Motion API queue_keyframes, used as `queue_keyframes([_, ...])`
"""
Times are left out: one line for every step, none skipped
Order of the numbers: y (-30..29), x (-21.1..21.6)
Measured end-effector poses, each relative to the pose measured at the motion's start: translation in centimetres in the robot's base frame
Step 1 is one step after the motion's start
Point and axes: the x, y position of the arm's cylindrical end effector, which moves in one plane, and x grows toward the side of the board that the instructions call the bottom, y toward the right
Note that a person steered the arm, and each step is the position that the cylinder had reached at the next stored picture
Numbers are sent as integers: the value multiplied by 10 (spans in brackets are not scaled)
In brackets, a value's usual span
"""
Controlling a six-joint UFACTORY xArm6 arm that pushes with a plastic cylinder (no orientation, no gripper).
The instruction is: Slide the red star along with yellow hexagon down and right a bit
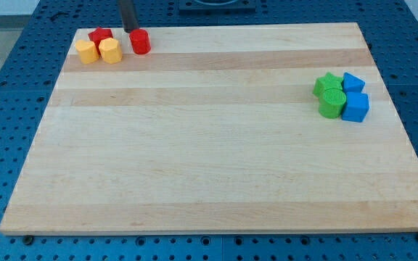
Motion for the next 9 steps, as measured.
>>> queue_keyframes([-14,0])
queue_keyframes([-46,0])
queue_keyframes([-81,8])
queue_keyframes([-106,27])
queue_keyframes([-82,28])
queue_keyframes([-47,28])
queue_keyframes([-32,28])
queue_keyframes([-18,28])
queue_keyframes([-16,27])
